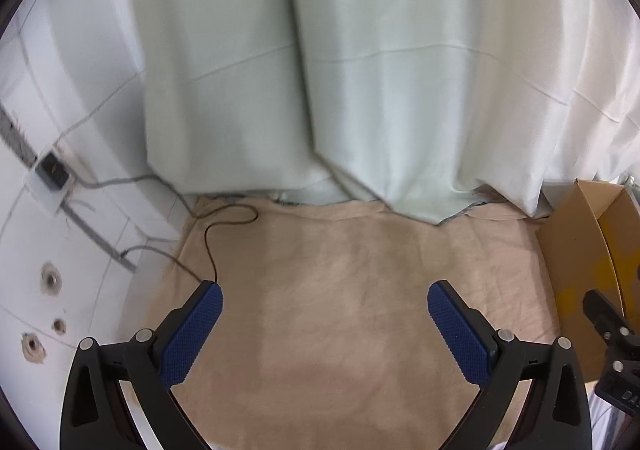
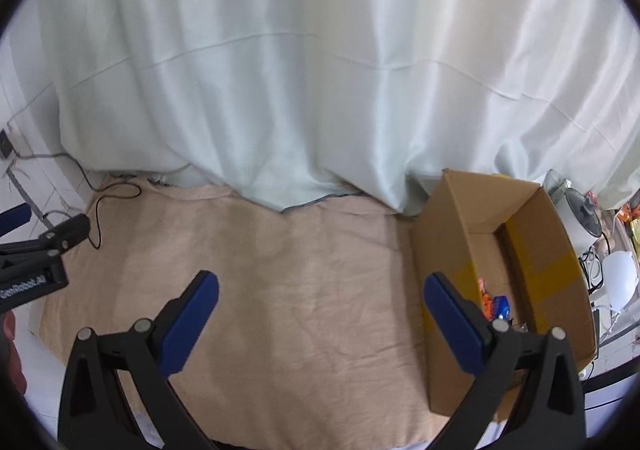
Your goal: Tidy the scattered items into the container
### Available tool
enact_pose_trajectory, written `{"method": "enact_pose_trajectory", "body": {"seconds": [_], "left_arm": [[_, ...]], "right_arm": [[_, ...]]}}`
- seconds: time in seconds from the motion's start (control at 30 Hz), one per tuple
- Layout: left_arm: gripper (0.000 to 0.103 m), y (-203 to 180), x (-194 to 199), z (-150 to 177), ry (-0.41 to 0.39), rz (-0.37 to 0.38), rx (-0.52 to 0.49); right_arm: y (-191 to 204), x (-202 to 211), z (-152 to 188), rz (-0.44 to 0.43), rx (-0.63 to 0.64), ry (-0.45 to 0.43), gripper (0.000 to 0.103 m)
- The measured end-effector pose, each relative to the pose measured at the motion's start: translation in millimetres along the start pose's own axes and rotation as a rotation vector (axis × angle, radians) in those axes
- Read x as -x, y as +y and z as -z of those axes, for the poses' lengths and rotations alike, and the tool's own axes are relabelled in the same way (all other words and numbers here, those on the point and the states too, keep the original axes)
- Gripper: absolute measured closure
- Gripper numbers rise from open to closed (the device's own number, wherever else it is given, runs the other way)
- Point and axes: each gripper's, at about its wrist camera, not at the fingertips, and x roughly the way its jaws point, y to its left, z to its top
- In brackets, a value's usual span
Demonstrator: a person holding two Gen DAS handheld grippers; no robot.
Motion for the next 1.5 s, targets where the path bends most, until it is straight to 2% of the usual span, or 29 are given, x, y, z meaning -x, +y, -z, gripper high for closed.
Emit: {"method": "enact_pose_trajectory", "body": {"seconds": [0.17, 0.37, 0.5, 0.7, 1.03, 1.5], "left_arm": [[0.0, 15.3, -4.7, 23.5, 0.027, 0.04, 0.03], [0.0, 9.4, -14.4, 42.8, 0.057, 0.081, 0.029], [0.0, 6.1, -15.9, 49.4, 0.069, 0.097, 0.029], [0.0, 3.4, -13.4, 52.3, 0.064, 0.104, 0.044], [0.0, 5.0, -7.2, 51.4, 0.066, 0.138, 0.052], [0.0, 8.6, -10.1, 51.2, 0.088, 0.137, 0.062]], "right_arm": [[12.3, -2.8, 15.1, 0.028, 0.003, 0.009, 0.0], [6.5, 1.6, 35.4, 0.044, -0.07, 0.004, 0.0], [2.7, 6.5, 35.1, 0.059, -0.076, -0.006, 0.0], [-0.3, 10.4, 32.7, 0.066, -0.057, 0.005, 0.0], [-9.6, 11.2, 27.3, 0.021, -0.082, 0.025, 0.0], [-14.1, 6.6, 25.6, 0.0, -0.079, 0.054, 0.0]]}}
